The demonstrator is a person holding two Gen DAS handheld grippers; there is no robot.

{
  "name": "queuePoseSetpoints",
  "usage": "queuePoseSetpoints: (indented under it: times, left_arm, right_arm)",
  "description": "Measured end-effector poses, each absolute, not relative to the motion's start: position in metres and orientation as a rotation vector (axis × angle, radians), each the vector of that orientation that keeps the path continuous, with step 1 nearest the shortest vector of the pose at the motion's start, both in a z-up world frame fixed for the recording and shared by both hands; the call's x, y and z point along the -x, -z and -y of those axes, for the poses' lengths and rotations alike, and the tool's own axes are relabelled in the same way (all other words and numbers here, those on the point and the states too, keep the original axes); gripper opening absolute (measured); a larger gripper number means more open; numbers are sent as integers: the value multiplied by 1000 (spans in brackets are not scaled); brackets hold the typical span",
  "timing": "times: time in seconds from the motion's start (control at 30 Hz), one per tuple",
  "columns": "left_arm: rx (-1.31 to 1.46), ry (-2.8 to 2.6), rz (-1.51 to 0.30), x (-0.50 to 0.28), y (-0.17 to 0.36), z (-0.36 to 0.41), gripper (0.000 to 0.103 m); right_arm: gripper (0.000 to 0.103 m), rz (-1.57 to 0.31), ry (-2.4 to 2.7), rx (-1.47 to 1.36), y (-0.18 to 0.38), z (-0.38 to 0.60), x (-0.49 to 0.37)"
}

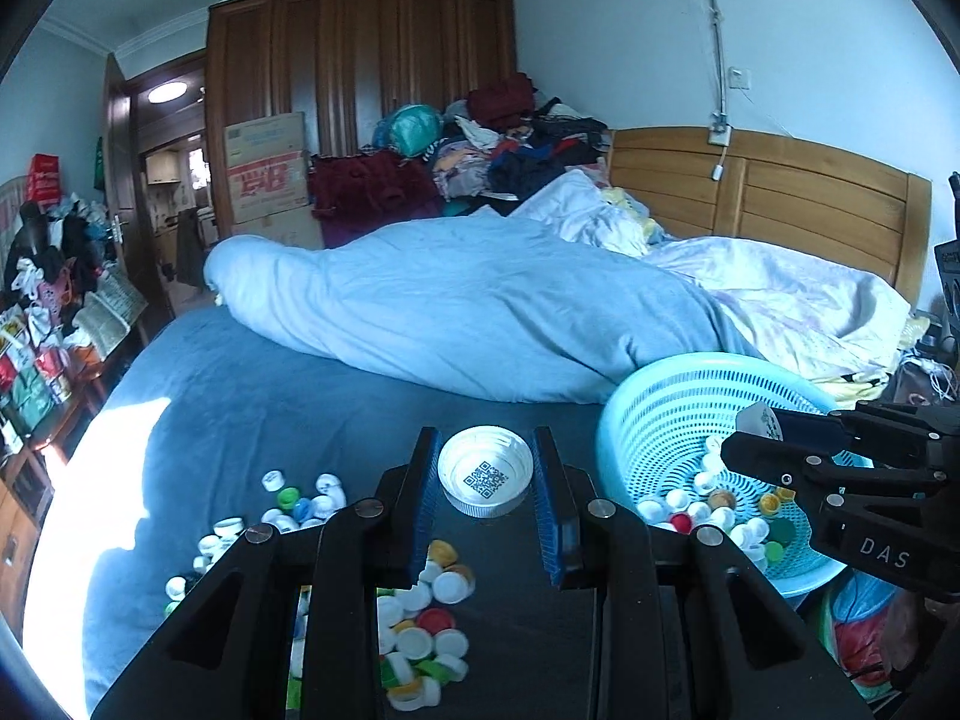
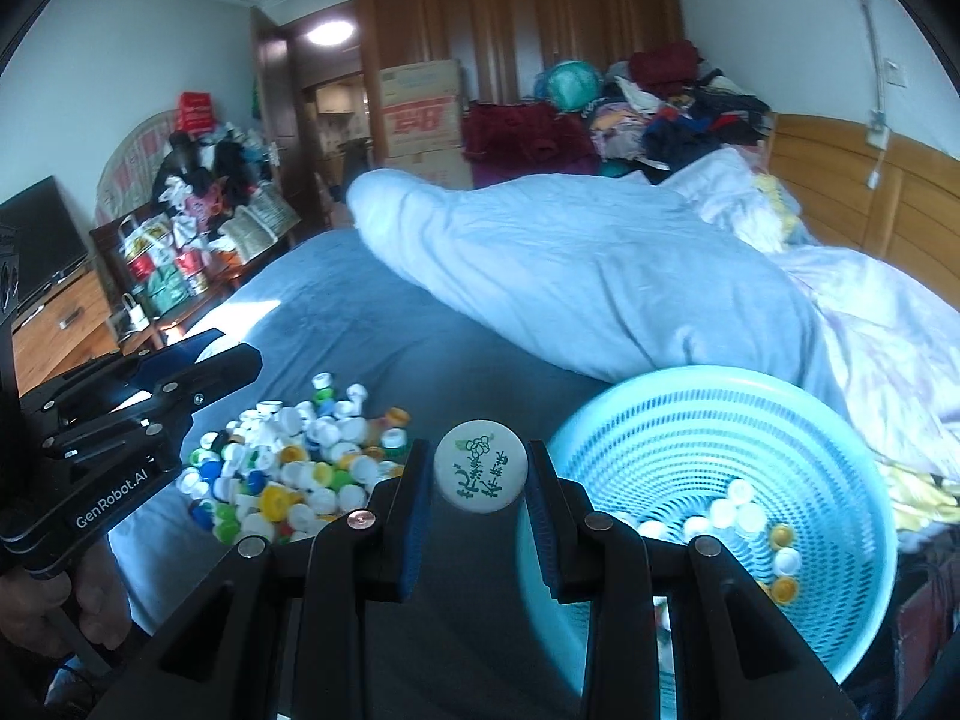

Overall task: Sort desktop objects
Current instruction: 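Carry the QR-code cap and green-printed cap in both grippers over the blue basket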

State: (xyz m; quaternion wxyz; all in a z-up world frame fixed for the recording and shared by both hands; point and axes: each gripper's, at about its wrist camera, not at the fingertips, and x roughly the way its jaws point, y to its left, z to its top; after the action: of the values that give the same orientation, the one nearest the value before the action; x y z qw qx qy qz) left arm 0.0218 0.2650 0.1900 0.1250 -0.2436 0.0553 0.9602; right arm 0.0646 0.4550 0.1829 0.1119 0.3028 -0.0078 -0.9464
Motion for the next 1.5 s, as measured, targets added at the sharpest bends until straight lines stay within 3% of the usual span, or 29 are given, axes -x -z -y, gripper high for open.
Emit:
queuePoseSetpoints:
  times: [0.63,1.5]
  left_arm:
    - [800,-2621,-287,-3,-191,-370,25]
    - [996,-2455,-433,24,-151,-443,25]
  right_arm:
    - [33,152,2924,-979,-167,-545,-69]
    - [33,248,2939,-1101,-137,-588,-59]
